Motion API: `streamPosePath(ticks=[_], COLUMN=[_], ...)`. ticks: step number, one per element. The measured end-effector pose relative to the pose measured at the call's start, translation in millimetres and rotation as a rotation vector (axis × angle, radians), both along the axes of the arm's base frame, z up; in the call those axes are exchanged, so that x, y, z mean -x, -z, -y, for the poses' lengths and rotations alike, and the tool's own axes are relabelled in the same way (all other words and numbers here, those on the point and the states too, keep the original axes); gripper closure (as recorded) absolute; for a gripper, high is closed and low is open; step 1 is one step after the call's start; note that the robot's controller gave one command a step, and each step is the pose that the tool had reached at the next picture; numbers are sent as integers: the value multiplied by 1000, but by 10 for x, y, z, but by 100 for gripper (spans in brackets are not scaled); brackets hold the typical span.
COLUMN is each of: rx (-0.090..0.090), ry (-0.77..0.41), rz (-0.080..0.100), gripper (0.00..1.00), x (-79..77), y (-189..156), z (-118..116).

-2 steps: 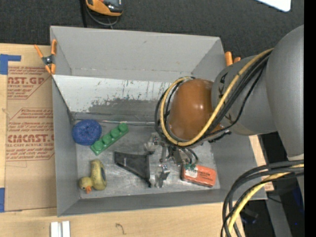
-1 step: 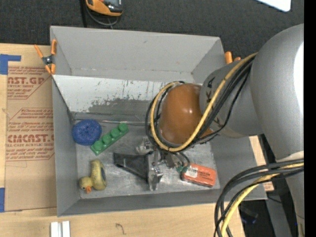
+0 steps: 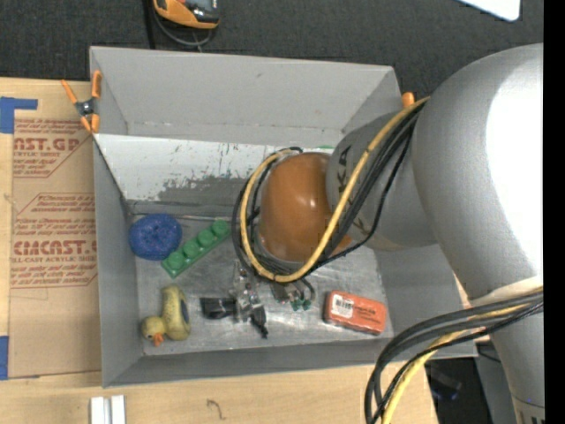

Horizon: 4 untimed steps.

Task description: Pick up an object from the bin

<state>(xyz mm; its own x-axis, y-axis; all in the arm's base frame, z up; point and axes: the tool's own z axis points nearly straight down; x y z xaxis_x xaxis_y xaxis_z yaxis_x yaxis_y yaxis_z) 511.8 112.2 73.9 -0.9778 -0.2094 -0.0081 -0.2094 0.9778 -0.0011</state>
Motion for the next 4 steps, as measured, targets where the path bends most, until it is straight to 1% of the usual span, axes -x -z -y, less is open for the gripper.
streamPosePath(ticks=[1,2,3,4], rx=[0,0,0,0], ry=[0,18,18,-2], rz=[0,-7,-7,-6], gripper=[100,100,100,100], x=[0,95,95,118], y=[0,-828,-828,-1905], z=[0,-28,-28,-235])
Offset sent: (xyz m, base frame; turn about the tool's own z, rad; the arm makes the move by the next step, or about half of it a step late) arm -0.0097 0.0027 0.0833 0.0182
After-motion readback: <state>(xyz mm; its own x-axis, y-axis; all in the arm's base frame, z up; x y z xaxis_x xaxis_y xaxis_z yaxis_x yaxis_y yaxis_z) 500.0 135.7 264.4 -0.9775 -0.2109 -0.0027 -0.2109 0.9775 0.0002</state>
